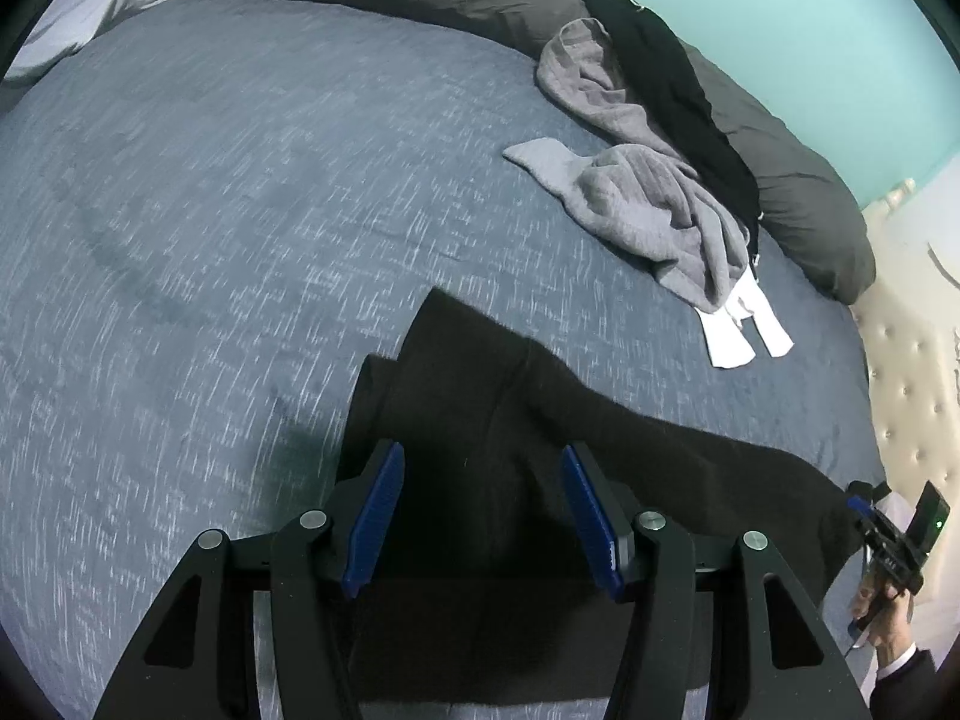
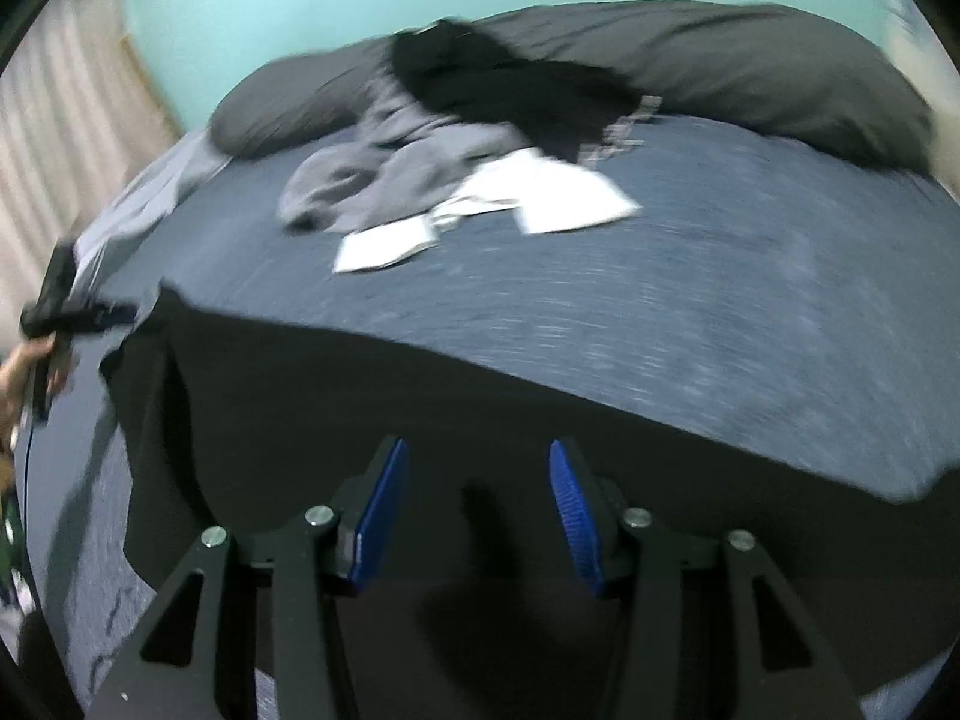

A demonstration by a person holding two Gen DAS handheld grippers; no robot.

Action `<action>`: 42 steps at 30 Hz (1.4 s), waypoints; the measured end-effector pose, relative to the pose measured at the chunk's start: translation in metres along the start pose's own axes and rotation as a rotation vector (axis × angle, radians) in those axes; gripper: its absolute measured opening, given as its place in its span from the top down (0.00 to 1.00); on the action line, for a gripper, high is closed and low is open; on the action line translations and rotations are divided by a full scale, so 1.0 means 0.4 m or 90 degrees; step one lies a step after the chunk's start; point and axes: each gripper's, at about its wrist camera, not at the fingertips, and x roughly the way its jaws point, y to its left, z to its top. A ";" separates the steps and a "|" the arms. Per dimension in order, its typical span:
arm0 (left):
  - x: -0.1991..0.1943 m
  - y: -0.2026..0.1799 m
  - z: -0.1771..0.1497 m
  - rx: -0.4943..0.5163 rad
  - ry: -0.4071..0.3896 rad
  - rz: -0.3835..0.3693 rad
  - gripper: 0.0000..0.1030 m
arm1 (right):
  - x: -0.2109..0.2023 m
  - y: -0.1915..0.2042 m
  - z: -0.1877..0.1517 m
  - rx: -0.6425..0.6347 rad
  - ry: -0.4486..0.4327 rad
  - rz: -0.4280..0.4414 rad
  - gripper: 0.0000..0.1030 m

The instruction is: Fold clothes

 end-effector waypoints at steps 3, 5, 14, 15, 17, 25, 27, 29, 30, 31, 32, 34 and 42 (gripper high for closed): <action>0.011 -0.002 0.017 0.001 -0.002 0.002 0.43 | 0.049 0.055 0.029 -0.040 0.025 0.016 0.50; 0.017 -0.002 0.029 0.004 -0.002 0.004 0.43 | 0.078 0.084 0.045 -0.062 0.039 0.023 0.50; 0.044 0.005 0.057 0.007 -0.006 0.020 0.43 | 0.157 0.172 0.078 -0.145 0.079 0.038 0.50; 0.046 0.005 0.059 0.009 -0.006 0.021 0.43 | 0.166 0.186 0.078 -0.161 0.084 0.039 0.50; 0.053 0.004 0.062 0.012 -0.003 0.022 0.43 | 0.185 0.209 0.079 -0.183 0.096 0.047 0.50; 0.075 0.011 0.061 0.018 0.001 0.022 0.43 | 0.242 0.261 0.081 -0.249 0.125 0.049 0.79; 0.076 0.016 0.058 0.014 -0.001 0.019 0.43 | 0.244 0.263 0.082 -0.255 0.127 0.052 0.93; 0.076 0.019 0.056 0.012 -0.002 0.017 0.43 | 0.237 0.261 0.086 -0.253 0.118 0.056 0.96; 0.077 0.019 0.054 0.013 -0.003 0.017 0.43 | 0.228 0.258 0.091 -0.248 0.108 0.060 0.96; 0.078 0.018 0.052 0.015 -0.003 0.018 0.43 | 0.215 0.254 0.099 -0.241 0.095 0.064 0.96; 0.079 0.020 0.050 0.016 -0.002 0.019 0.43 | 0.202 0.250 0.108 -0.236 0.081 0.067 0.97; 0.082 0.023 0.046 0.017 0.001 0.021 0.43 | 0.183 0.241 0.127 -0.229 0.057 0.063 0.97; 0.081 0.053 0.034 -0.001 -0.001 0.028 0.43 | 0.236 0.222 0.189 -0.205 0.062 -0.027 0.97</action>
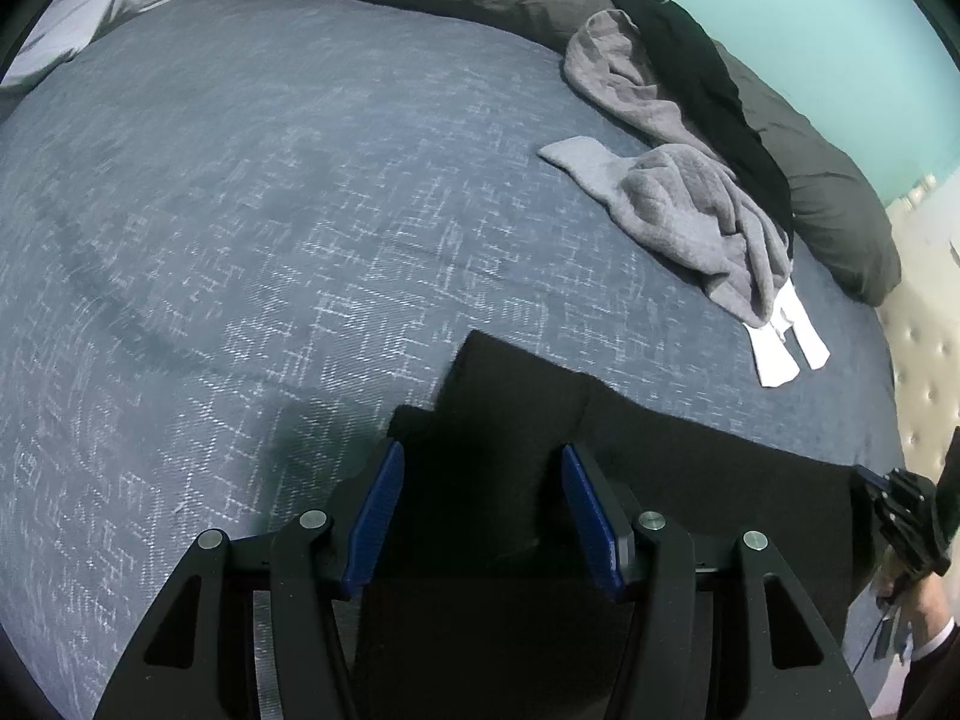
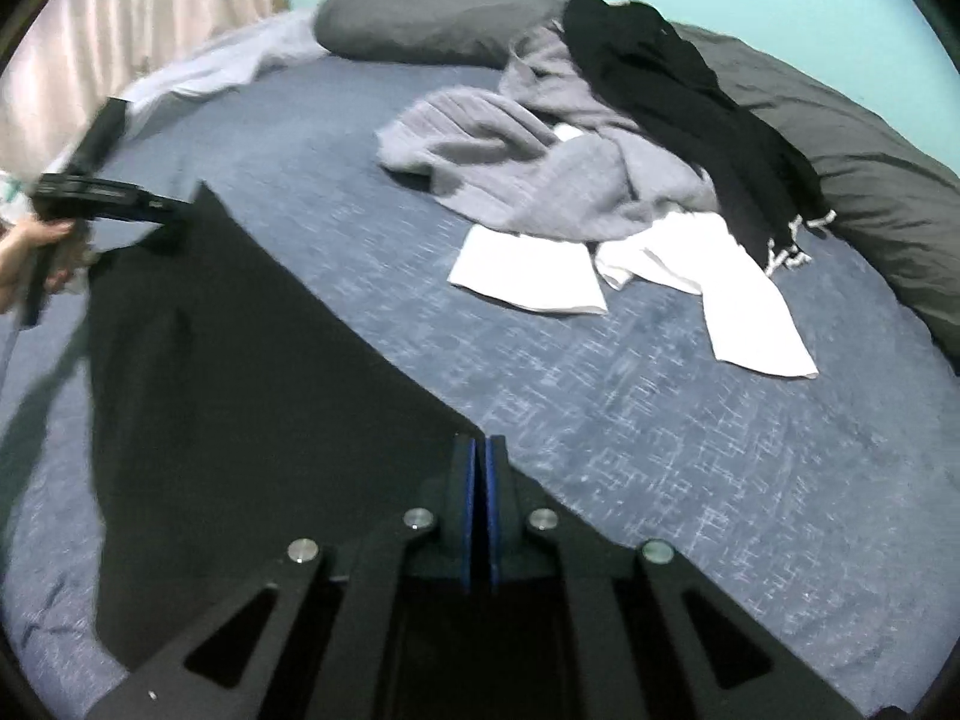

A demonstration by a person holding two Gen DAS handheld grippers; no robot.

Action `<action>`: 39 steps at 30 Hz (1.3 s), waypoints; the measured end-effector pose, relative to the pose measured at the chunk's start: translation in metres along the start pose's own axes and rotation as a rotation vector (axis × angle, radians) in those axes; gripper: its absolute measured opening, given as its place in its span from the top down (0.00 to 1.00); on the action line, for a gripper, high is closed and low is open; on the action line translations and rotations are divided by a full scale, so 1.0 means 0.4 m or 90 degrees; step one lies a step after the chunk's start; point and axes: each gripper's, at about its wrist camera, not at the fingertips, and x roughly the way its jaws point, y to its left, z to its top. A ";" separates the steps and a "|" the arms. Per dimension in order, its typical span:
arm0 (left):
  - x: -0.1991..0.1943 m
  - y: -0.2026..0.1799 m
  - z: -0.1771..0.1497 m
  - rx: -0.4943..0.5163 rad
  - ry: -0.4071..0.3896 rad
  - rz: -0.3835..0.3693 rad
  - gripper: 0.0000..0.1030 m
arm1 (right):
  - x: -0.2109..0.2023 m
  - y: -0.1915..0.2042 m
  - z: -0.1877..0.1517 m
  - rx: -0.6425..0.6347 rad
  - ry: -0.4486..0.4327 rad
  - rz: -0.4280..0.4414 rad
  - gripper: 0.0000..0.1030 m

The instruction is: Fold clothes

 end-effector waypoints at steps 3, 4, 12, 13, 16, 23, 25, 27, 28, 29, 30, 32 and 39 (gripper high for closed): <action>0.004 0.009 -0.002 -0.003 0.002 0.002 0.43 | 0.048 -0.006 0.001 0.017 0.024 -0.020 0.97; 0.007 0.011 -0.004 -0.004 0.004 0.000 0.43 | 0.064 -0.007 0.000 0.022 0.033 -0.026 0.97; 0.027 0.017 -0.007 -0.002 0.006 -0.006 0.44 | 0.106 -0.016 -0.022 0.055 0.048 -0.039 0.96; 0.026 0.019 -0.008 -0.005 0.004 -0.007 0.44 | 0.102 -0.018 -0.023 0.055 0.044 -0.049 0.94; 0.001 0.026 -0.012 -0.015 -0.005 -0.011 0.44 | 0.076 -0.033 -0.027 0.077 0.025 -0.066 0.88; -0.116 0.048 -0.060 -0.015 -0.032 -0.037 0.43 | -0.086 -0.046 -0.084 0.161 -0.074 -0.063 0.81; -0.142 0.064 -0.087 -0.015 -0.031 -0.038 0.43 | -0.123 -0.027 -0.112 0.180 -0.089 -0.043 0.81; -0.157 0.086 -0.115 -0.021 -0.024 -0.040 0.43 | -0.155 -0.001 -0.147 0.198 -0.100 -0.024 0.78; -0.160 0.097 -0.130 -0.027 -0.018 -0.042 0.43 | -0.166 0.012 -0.164 0.210 -0.102 -0.016 0.77; -0.159 0.104 -0.142 -0.033 -0.012 -0.046 0.43 | -0.176 0.024 -0.185 0.224 -0.103 -0.006 0.75; -0.159 0.113 -0.158 -0.041 -0.006 -0.050 0.43 | -0.182 0.033 -0.199 0.235 -0.100 -0.001 0.74; -0.164 0.118 -0.177 -0.044 -0.005 -0.060 0.43 | -0.192 0.046 -0.233 0.259 -0.097 0.005 0.74; -0.163 0.106 -0.212 -0.036 -0.006 -0.092 0.46 | -0.227 0.066 -0.313 0.320 -0.102 0.027 0.74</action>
